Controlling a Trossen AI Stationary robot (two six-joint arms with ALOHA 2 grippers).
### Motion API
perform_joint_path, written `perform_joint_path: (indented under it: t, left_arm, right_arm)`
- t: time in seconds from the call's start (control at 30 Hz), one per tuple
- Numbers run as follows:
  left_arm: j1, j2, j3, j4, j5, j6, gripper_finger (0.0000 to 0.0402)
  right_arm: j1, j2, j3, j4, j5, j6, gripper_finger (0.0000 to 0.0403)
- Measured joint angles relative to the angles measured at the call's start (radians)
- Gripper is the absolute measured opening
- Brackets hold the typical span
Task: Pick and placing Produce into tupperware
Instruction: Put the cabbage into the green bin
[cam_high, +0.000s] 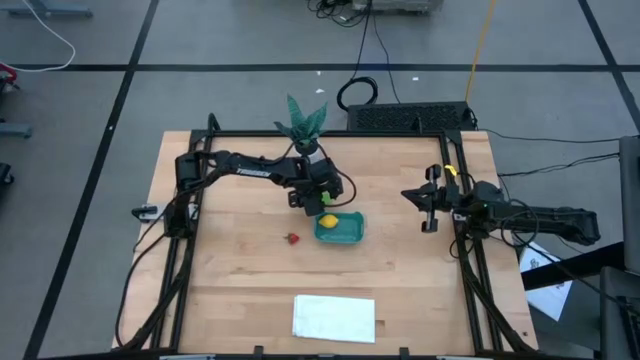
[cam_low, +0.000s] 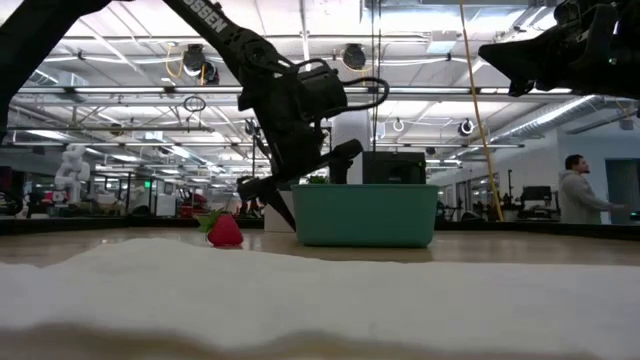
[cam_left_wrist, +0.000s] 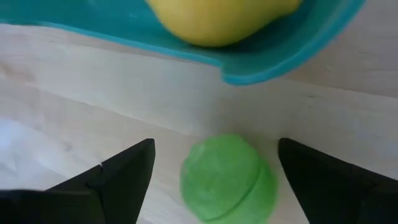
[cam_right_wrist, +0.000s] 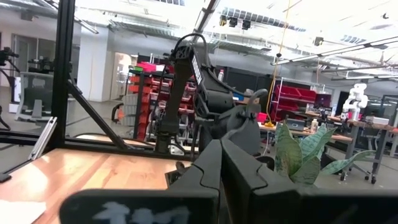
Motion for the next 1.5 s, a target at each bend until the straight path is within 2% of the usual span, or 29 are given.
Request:
perform_joint_path:
  t: [0.43, 0.8, 1.3, 1.4, 1.5]
  left_arm:
    - [0.000, 0.014, 0.001, 0.008, -0.010, -0.017, 0.0345]
    - [0.000, 0.017, -0.001, -0.019, -0.015, -0.009, 0.0247]
    - [-0.007, 0.018, -0.003, -0.026, -0.070, -0.026, 0.0139]
    - [-0.007, 0.018, -0.003, -0.025, -0.074, -0.026, 0.0125]
    - [-0.007, 0.018, -0.003, -0.020, -0.073, -0.026, 0.0127]
  right_arm:
    - [-0.026, 0.022, 0.000, 0.007, 0.000, 0.008, 0.0000]
    - [-0.027, 0.023, 0.000, 0.006, 0.000, 0.009, 0.0000]
    - [-0.027, 0.023, 0.000, 0.007, 0.000, 0.014, 0.0000]
    - [-0.027, 0.023, 0.000, 0.007, 0.000, 0.014, 0.0000]
    - [-0.027, 0.023, 0.000, 0.007, -0.001, 0.014, 0.0000]
